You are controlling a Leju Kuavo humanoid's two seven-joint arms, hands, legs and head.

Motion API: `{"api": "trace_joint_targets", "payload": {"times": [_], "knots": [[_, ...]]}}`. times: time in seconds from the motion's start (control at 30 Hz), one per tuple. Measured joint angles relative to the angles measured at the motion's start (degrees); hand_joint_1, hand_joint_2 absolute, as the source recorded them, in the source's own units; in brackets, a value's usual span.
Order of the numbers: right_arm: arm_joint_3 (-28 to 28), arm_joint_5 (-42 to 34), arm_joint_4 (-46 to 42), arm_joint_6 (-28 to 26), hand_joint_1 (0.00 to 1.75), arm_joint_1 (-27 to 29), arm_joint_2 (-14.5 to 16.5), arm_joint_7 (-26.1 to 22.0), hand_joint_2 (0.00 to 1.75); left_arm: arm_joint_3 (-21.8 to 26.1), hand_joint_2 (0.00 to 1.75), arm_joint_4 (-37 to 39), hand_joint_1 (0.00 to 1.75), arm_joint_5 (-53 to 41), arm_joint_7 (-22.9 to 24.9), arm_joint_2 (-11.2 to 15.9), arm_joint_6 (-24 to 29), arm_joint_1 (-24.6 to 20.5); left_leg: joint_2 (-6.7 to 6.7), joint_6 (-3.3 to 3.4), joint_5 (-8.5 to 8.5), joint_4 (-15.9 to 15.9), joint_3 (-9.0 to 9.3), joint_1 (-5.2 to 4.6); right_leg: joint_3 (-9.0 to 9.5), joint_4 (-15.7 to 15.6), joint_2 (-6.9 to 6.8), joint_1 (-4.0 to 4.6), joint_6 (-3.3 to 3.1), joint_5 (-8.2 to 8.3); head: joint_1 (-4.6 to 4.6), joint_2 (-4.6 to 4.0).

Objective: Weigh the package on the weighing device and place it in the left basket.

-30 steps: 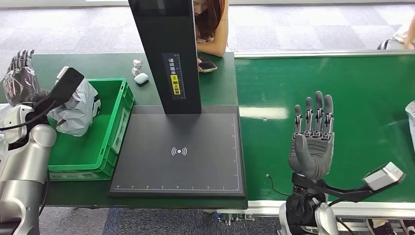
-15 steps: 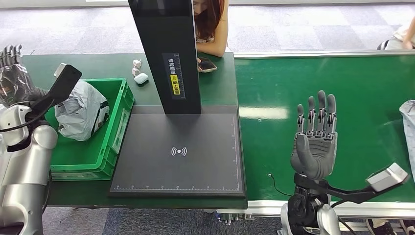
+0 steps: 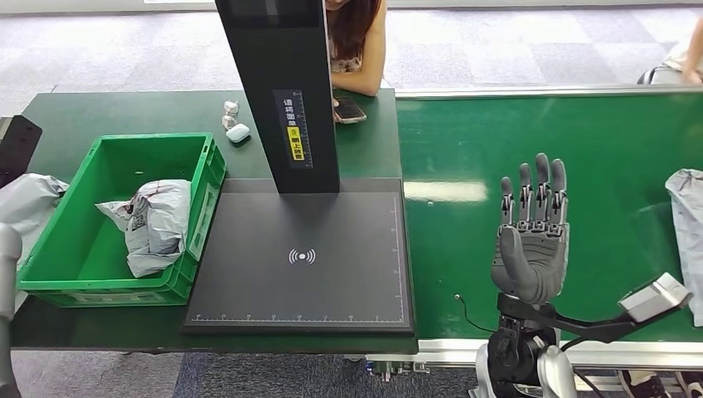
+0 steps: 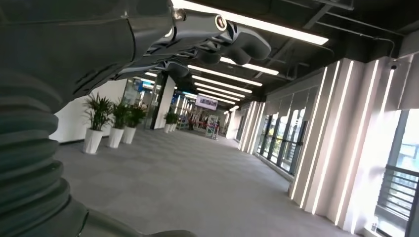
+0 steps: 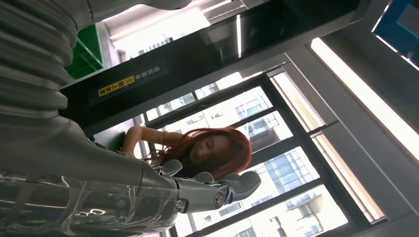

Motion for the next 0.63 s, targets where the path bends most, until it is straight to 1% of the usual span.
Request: {"api": "trace_joint_targets", "payload": {"times": [0.07, 0.13, 0.2, 0.27, 0.33, 0.37, 0.4, 0.43, 0.5, 0.57, 0.6, 0.63], "knots": [[0.0, 0.0, 0.04, 0.02, 0.0, 0.01, 0.0, -0.02, 1.75, 1.27, 1.75, -2.88, 0.0, 6.66, -5.39, -0.47, 1.38, 1.25, -0.04, 0.0, 0.0, 0.01, 0.0, -0.01, 0.01, -0.03, -0.04, 0.0, 0.0, 0.0, 0.0, 0.0], [0.02, 0.37, 0.16, -0.11, 0.0, 0.07, -0.01, -0.15, 1.75, 1.56, 1.75, -8.33, 0.0, 16.09, -11.23, -2.27, 0.8, 3.88, -0.09, 0.0, 0.0, 0.01, 0.0, -0.04, 0.05, -0.08, -0.11, -0.03, 0.01, 0.0, 0.01, 0.0], [0.15, 1.86, 0.51, -0.39, 0.0, 0.24, -0.02, -0.11, 0.87, 0.31, 1.75, -15.59, 0.0, 26.83, -17.33, -5.33, -0.9, 8.27, -0.1, 0.02, -0.02, 0.01, 0.01, -0.1, 0.08, -0.13, -0.12, -0.09, 0.01, 0.0, 0.01, 0.0], [0.66, 4.1, 1.25, -0.66, 0.0, 0.42, -0.03, 0.0, 0.87, -3.0, 1.75, -23.19, 0.0, 33.75, -21.58, -8.87, -1.23, 13.77, -0.06, 0.05, -0.06, 0.02, 0.0, -0.15, 0.09, -0.17, -0.08, -0.15, 0.02, 0.0, 0.01, 0.0], [1.41, 6.46, 2.25, -1.05, 0.0, 0.56, -0.1, 0.11, 1.75, -7.86, 1.75, -29.48, 0.0, 37.97, -23.52, -11.8, -1.95, 18.78, 0.0, 0.08, -0.13, 0.05, 0.0, -0.16, 0.09, -0.21, -0.03, -0.16, 0.03, 0.01, 0.01, 0.0], [1.83, 8.0, 2.8, -1.47, 0.0, 0.66, -0.2, 0.35, 1.75, -10.6, 1.75, -32.02, 0.0, 41.39, -24.31, -13.02, -3.86, 20.95, 0.03, 0.09, -0.17, 0.06, 0.0, -0.16, 0.1, -0.25, -0.01, -0.17, 0.04, 0.0, 0.02, 0.0], [2.35, 10.06, 3.51, -2.08, 0.0, 0.8, -0.37, 0.69, 1.75, -13.38, 1.75, -34.05, 0.0, 45.44, -25.17, -14.09, -7.15, 22.87, 0.01, 0.1, -0.2, 0.07, 0.0, -0.17, 0.11, -0.27, -0.01, -0.17, 0.05, 0.0, 0.01, 0.0], [2.95, 12.33, 4.36, -2.75, 0.0, 0.99, -0.57, 1.02, 1.75, -16.3, 1.75, -35.48, 0.0, 49.09, -25.92, -15.12, -10.85, 24.64, -0.02, 0.11, -0.21, 0.07, 0.0, -0.17, 0.13, -0.29, -0.05, -0.17, 0.07, -0.02, 0.02, 0.0], [4.28, 16.48, 6.45, -3.87, 0.0, 1.45, -0.92, 1.64, 1.75, -22.55, 1.75, -36.68, 0.0, 53.53, -26.43, -17.24, -16.79, 27.89, -0.07, 0.12, -0.23, 0.07, -0.01, -0.16, 0.17, -0.3, -0.1, -0.18, 0.09, -0.04, 0.02, 0.0], [5.41, 20.03, 8.59, -4.79, 0.0, 1.98, -1.11, 2.7, 1.75, -28.1, 1.75, -36.41, 0.0, 57.1, -26.12, -19.29, -19.85, 30.4, -0.04, 0.12, -0.26, 0.07, -0.01, -0.14, 0.17, -0.3, -0.08, -0.18, 0.09, -0.04, 0.01, 0.0], [5.92, 21.74, 9.61, -5.24, 0.0, 2.25, -1.16, 3.4, 1.75, -30.26, 1.75, -35.82, 0.0, 59.29, -25.91, -20.25, -20.93, 31.27, -0.02, 0.12, -0.27, 0.07, -0.01, -0.14, 0.16, -0.3, -0.06, -0.18, 0.09, -0.04, 0.01, 0.0], [6.17, 22.64, 10.12, -5.5, 0.0, 2.4, -1.2, 3.77, 1.75, -31.28, 1.75, -35.5, 0.0, 60.47, -25.83, -20.71, -21.41, 31.68, -0.01, 0.13, -0.28, 0.07, -0.01, -0.13, 0.16, -0.3, -0.05, -0.18, 0.09, -0.04, 0.01, 0.0]]}}
